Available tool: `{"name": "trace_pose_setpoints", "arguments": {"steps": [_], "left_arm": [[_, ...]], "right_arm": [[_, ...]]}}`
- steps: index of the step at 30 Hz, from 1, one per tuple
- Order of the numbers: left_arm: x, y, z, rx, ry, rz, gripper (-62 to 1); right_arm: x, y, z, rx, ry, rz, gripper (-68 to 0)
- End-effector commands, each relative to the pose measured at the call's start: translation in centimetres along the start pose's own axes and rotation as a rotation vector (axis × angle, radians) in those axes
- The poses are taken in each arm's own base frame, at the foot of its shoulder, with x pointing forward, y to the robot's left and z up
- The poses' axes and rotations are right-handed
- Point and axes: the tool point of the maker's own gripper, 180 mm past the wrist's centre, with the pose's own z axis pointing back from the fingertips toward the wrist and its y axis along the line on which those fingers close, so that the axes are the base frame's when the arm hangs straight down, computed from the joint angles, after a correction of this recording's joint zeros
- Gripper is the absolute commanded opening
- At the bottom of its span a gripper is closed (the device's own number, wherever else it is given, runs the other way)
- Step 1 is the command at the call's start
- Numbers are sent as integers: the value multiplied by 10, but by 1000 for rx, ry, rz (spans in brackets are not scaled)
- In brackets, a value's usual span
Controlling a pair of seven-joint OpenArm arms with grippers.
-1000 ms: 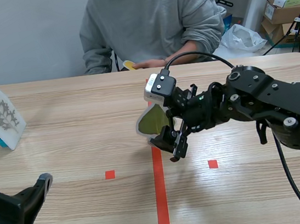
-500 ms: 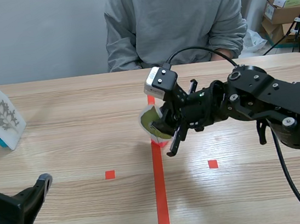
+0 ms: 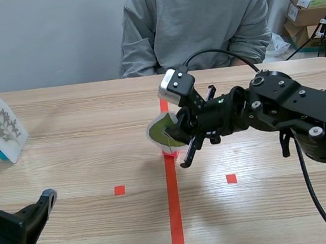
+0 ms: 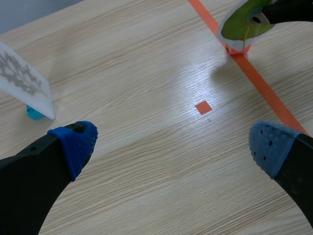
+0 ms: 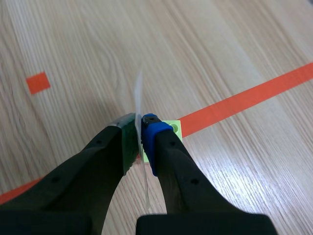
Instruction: Do the leaf sorting experiment
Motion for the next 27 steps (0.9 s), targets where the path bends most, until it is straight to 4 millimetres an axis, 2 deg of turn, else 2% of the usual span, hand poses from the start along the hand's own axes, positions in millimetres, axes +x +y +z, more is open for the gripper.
{"name": "trace_pose_setpoints", "arguments": {"steps": [1, 6, 12, 18, 23, 27], "left_arm": [[6, -1, 0, -1, -24, 6, 14], [7, -1, 0, -1, -25, 6, 14], [5, -1, 0, -1, -16, 6, 14], [4, -1, 0, -1, -11, 6, 14], [5, 0, 0, 0, -15, 4, 14], [8, 1, -1, 3, -26, 2, 14]], "right_arm": [[9, -28, 18, -89, -42, -14, -658], [-10, -69, 60, -260, -46, -154, -658], [-49, -125, 120, -536, 14, -332, -658], [-64, -174, 174, -805, 15, -409, -660], [-85, -195, 186, -897, 81, -450, -660], [-108, -203, 182, -932, 96, -512, -660]]}}
